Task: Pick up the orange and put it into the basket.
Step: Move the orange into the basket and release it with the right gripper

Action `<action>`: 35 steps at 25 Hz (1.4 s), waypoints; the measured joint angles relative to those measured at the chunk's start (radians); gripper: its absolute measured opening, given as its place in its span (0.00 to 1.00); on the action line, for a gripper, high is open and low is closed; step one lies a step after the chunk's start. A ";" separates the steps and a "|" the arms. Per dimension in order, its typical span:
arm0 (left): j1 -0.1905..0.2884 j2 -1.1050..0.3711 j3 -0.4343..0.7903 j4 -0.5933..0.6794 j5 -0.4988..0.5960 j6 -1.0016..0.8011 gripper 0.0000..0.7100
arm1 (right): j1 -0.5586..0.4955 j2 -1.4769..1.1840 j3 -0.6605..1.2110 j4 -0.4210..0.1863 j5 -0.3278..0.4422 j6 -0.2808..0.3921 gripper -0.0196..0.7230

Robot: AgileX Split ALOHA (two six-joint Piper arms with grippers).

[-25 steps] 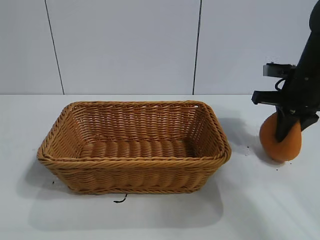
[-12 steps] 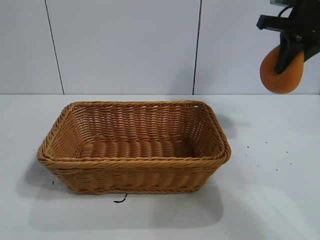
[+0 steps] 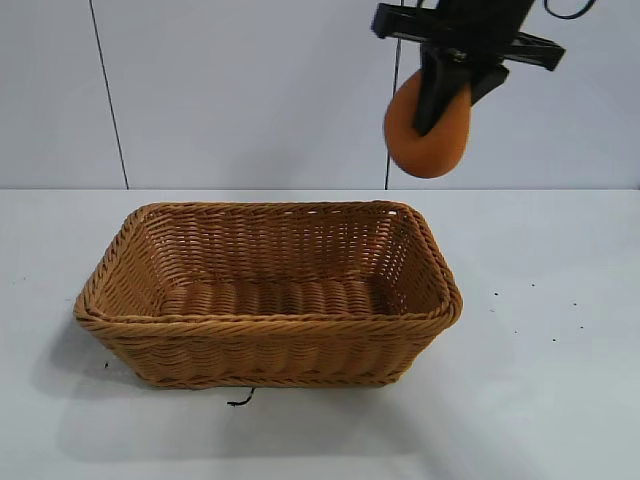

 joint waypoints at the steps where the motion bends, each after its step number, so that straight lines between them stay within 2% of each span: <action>1: 0.000 0.000 0.000 0.000 0.000 0.000 0.98 | 0.019 0.010 0.000 -0.001 -0.010 0.000 0.11; 5: 0.000 0.000 0.000 0.000 0.000 0.000 0.98 | 0.079 0.079 0.000 -0.007 -0.056 0.013 0.11; 11: 0.000 0.000 0.000 0.000 0.000 0.000 0.98 | 0.114 0.200 0.000 -0.008 -0.111 0.017 0.11; 21: 0.000 0.000 0.000 0.000 0.000 0.000 0.98 | 0.114 0.280 0.000 -0.010 -0.122 0.024 0.12; 22: 0.000 0.000 0.000 0.000 0.000 0.000 0.98 | 0.114 0.280 0.000 -0.010 -0.120 0.024 0.16; 23: 0.000 0.000 0.000 0.000 0.000 0.000 0.98 | 0.114 0.280 0.000 -0.010 -0.115 0.024 0.25; 26: 0.000 0.000 0.000 0.000 0.000 0.000 0.98 | 0.114 0.277 0.000 -0.010 -0.091 0.024 0.66; 27: 0.000 0.000 0.000 0.000 0.000 0.000 0.98 | 0.114 0.272 0.000 -0.011 -0.088 0.024 0.78; 28: 0.000 0.000 0.000 0.000 0.000 0.000 0.98 | 0.114 0.260 0.000 -0.016 -0.088 0.024 0.85; 31: 0.000 0.000 0.000 0.000 0.000 0.000 0.98 | 0.114 0.220 -0.001 -0.028 -0.074 0.024 0.94; 35: 0.000 0.000 0.000 -0.001 0.000 0.000 0.98 | 0.114 0.148 -0.005 -0.084 -0.038 0.054 0.96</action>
